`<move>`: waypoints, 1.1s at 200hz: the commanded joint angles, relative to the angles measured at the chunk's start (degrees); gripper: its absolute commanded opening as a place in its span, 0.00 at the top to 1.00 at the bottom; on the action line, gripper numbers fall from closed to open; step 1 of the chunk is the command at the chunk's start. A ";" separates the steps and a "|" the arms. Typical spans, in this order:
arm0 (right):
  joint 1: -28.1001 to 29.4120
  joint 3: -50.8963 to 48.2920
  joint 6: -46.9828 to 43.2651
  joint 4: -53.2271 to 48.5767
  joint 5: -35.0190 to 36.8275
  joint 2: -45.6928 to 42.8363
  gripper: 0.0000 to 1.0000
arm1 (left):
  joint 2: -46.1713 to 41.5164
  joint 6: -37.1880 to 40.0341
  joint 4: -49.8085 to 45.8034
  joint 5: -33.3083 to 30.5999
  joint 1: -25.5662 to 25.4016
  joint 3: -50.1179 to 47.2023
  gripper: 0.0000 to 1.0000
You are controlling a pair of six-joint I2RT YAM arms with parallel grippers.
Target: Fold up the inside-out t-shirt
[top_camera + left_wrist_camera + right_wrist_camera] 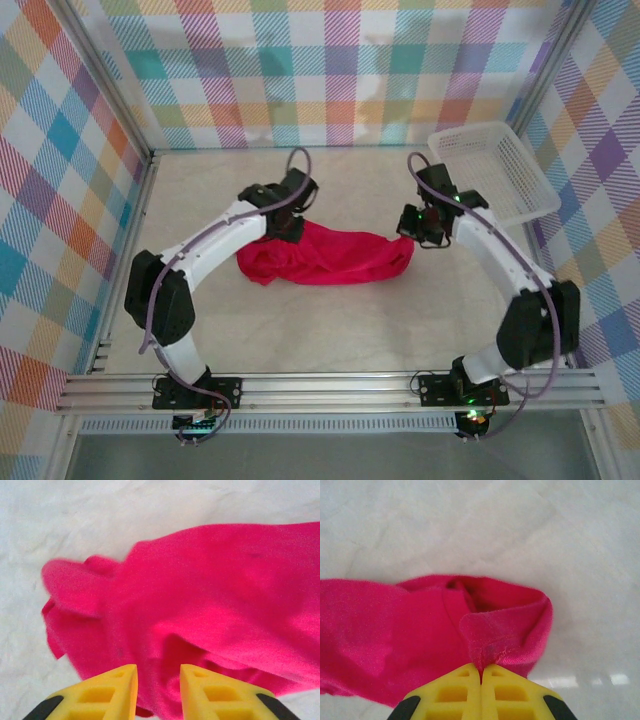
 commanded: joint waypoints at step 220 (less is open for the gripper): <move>-0.80 -19.25 7.45 7.50 -12.34 -11.94 0.54 | 16.54 12.14 12.88 35.15 -7.86 6.90 1.00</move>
